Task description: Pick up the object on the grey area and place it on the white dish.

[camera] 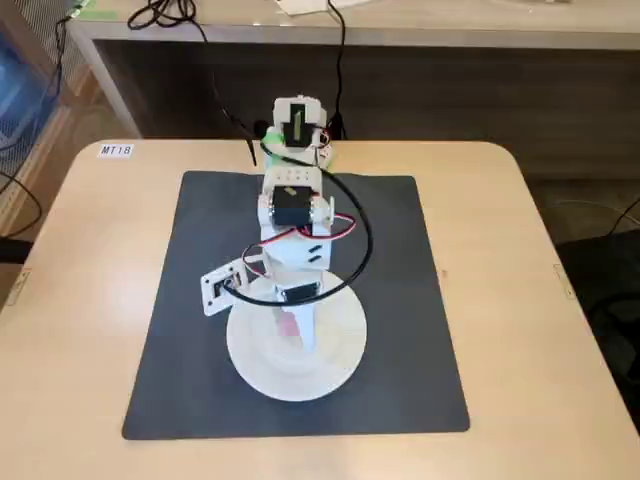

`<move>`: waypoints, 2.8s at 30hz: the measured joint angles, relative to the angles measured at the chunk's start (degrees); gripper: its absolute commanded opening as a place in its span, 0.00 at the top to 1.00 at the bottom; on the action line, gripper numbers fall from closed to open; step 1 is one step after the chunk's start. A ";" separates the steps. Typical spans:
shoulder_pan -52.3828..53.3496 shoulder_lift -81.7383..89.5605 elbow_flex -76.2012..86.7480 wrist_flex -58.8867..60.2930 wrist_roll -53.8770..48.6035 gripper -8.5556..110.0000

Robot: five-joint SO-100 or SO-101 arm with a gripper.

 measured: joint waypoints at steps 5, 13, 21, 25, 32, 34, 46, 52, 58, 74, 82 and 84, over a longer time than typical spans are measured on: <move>0.53 4.13 7.73 0.00 0.00 0.57; 0.70 14.06 17.05 0.00 0.53 0.55; 0.70 27.33 19.16 0.00 0.53 0.54; 0.70 38.32 27.51 0.00 2.55 0.56; 0.00 60.29 54.76 -10.37 8.96 0.64; -0.88 71.98 68.38 -20.39 12.66 0.70; 3.16 122.34 123.75 -44.12 17.05 0.93; 3.16 132.71 135.35 -44.65 16.35 0.93; 3.96 140.19 144.14 -43.59 14.85 0.93; 3.52 140.36 147.48 -46.76 12.13 0.93; 3.52 140.36 147.48 -47.11 12.13 0.93; 3.52 140.36 147.48 -47.11 12.13 0.93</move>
